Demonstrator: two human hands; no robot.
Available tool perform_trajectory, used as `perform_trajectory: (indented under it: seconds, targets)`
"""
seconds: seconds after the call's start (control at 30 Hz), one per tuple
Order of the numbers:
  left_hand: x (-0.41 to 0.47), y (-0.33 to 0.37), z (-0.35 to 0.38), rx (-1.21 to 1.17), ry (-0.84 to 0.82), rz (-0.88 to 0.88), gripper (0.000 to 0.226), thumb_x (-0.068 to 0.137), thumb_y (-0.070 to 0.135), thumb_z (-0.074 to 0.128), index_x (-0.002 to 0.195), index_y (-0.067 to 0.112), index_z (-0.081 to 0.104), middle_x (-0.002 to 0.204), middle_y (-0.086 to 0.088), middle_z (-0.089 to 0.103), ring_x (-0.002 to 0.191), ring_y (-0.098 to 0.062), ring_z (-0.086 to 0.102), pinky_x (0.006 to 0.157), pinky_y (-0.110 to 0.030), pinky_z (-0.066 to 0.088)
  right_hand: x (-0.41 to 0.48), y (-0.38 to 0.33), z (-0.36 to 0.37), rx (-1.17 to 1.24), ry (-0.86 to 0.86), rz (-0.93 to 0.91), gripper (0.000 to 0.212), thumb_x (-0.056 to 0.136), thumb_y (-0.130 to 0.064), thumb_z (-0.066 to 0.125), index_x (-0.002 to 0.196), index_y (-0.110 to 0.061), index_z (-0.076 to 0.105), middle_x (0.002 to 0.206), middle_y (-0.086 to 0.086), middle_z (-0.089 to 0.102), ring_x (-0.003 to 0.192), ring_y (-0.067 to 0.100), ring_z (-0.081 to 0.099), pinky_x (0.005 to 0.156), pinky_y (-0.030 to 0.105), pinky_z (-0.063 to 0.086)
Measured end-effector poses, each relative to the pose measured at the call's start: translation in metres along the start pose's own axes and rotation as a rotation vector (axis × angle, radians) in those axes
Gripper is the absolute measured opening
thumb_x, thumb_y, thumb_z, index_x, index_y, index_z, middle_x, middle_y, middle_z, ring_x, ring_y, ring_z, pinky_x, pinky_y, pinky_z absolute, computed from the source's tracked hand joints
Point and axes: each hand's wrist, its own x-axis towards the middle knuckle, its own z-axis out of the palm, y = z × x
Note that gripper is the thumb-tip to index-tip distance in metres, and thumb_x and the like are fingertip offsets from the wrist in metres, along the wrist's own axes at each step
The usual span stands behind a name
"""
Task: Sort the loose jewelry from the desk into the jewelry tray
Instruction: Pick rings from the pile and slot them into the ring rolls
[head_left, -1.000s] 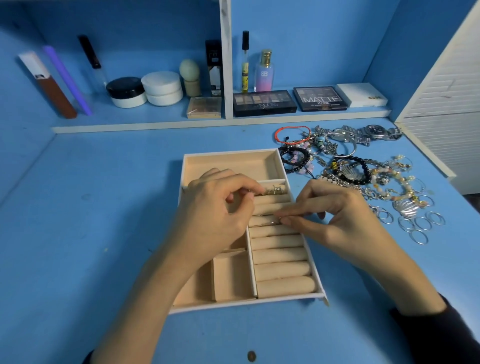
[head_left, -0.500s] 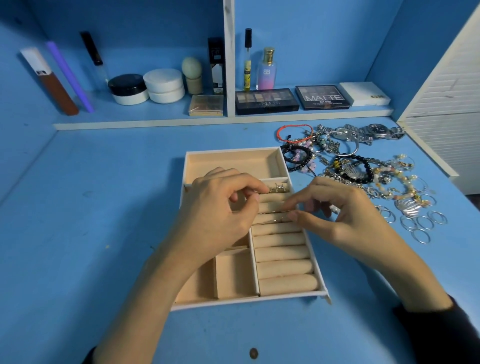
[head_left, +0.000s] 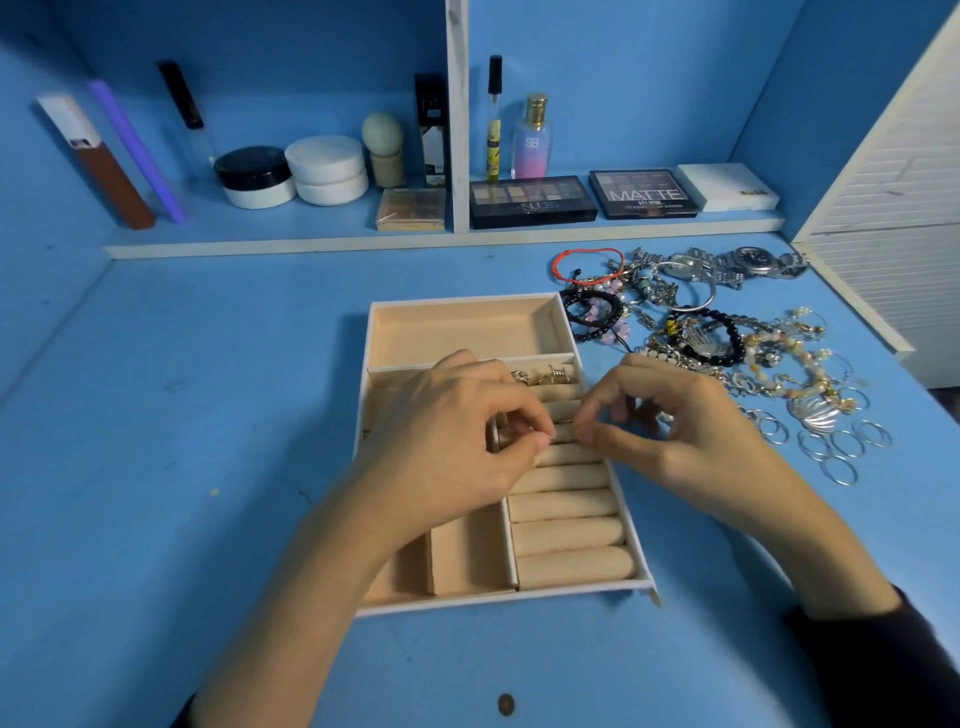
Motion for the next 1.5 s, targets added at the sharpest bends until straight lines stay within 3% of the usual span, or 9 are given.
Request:
perform_trajectory:
  seconds: [0.13, 0.3, 0.47, 0.7, 0.83, 0.93, 1.1, 1.23, 1.5]
  targets:
    - [0.001, 0.002, 0.0, 0.028, -0.007, -0.003, 0.013, 0.072, 0.04, 0.057, 0.072, 0.033, 0.069, 0.065, 0.019, 0.05, 0.078, -0.001, 0.041, 0.061, -0.009, 0.031, 0.0, -0.003, -0.003, 0.149, 0.118, 0.036, 0.007, 0.078, -0.025, 0.064, 0.072, -0.022, 0.066, 0.064, 0.009, 0.05, 0.057, 0.009, 0.041, 0.054, 0.022, 0.032]
    - [0.003, 0.01, -0.001, 0.059, -0.038, -0.017, 0.008, 0.079, 0.034, 0.064, 0.073, 0.031, 0.068, 0.068, 0.016, 0.051, 0.081, 0.0, 0.038, 0.057, -0.008, 0.027, 0.0, -0.002, -0.002, 0.122, 0.151, 0.042, 0.009, 0.08, -0.028, 0.061, 0.074, -0.022, 0.065, 0.06, 0.005, 0.048, 0.055, 0.005, 0.039, 0.052, 0.019, 0.031]
    - [0.003, 0.012, -0.002, 0.05, -0.056, -0.02, 0.007, 0.079, 0.031, 0.065, 0.074, 0.029, 0.069, 0.068, 0.015, 0.051, 0.076, -0.001, 0.039, 0.064, -0.002, 0.029, 0.0, -0.001, 0.0, 0.108, 0.162, 0.038, 0.01, 0.08, -0.029, 0.061, 0.075, -0.021, 0.065, 0.062, 0.008, 0.051, 0.056, 0.006, 0.041, 0.053, 0.026, 0.033]
    - [0.006, 0.018, -0.004, -0.013, -0.077, -0.031, 0.01, 0.079, 0.036, 0.063, 0.089, 0.035, 0.066, 0.07, 0.019, 0.054, 0.074, 0.006, 0.043, 0.061, -0.012, 0.033, -0.001, 0.002, -0.011, 0.14, 0.197, 0.062, 0.004, 0.085, -0.014, 0.066, 0.082, -0.016, 0.067, 0.064, 0.007, 0.052, 0.054, 0.007, 0.041, 0.051, 0.016, 0.031]
    - [0.024, 0.036, 0.004, -0.101, -0.022, 0.01, 0.008, 0.08, 0.027, 0.065, 0.086, 0.031, 0.069, 0.066, 0.02, 0.053, 0.071, 0.003, 0.046, 0.069, -0.021, 0.04, -0.013, 0.013, -0.034, 0.037, 0.192, 0.114, 0.007, 0.083, -0.011, 0.066, 0.083, -0.018, 0.067, 0.065, 0.004, 0.059, 0.054, 0.005, 0.044, 0.052, 0.016, 0.034]
    - [0.043, 0.053, 0.019, -0.095, -0.106, 0.069, 0.008, 0.082, 0.029, 0.063, 0.087, 0.033, 0.067, 0.071, 0.018, 0.056, 0.073, 0.0, 0.048, 0.072, -0.024, 0.042, -0.026, 0.024, -0.064, -0.095, 0.171, 0.179, 0.01, 0.08, -0.01, 0.068, 0.081, -0.02, 0.068, 0.066, -0.001, 0.06, 0.057, 0.005, 0.047, 0.055, 0.013, 0.036]
    - [0.07, 0.084, 0.059, -0.057, -0.253, 0.177, 0.012, 0.084, 0.03, 0.062, 0.095, 0.029, 0.066, 0.078, 0.018, 0.055, 0.084, -0.007, 0.05, 0.082, -0.032, 0.045, -0.052, 0.045, -0.115, -0.259, 0.185, 0.315, 0.01, 0.078, -0.015, 0.071, 0.075, -0.025, 0.068, 0.069, 0.002, 0.064, 0.069, 0.021, 0.057, 0.069, 0.03, 0.044]
    - [0.08, 0.109, 0.086, -0.062, -0.301, 0.225, 0.017, 0.084, 0.036, 0.063, 0.099, 0.028, 0.065, 0.089, 0.011, 0.061, 0.083, -0.006, 0.046, 0.081, -0.032, 0.046, -0.067, 0.058, -0.137, -0.277, 0.154, 0.401, 0.01, 0.075, -0.02, 0.073, 0.075, -0.028, 0.067, 0.073, 0.003, 0.067, 0.075, 0.024, 0.06, 0.074, 0.038, 0.047]
    - [0.088, 0.129, 0.105, -0.01, -0.328, 0.258, 0.026, 0.078, 0.045, 0.066, 0.1, 0.032, 0.062, 0.086, 0.014, 0.054, 0.088, -0.006, 0.039, 0.069, -0.025, 0.028, -0.077, 0.066, -0.135, -0.241, 0.121, 0.415, 0.017, 0.068, -0.031, 0.08, 0.078, -0.027, 0.067, 0.07, 0.0, 0.062, 0.063, 0.013, 0.054, 0.064, 0.027, 0.044]
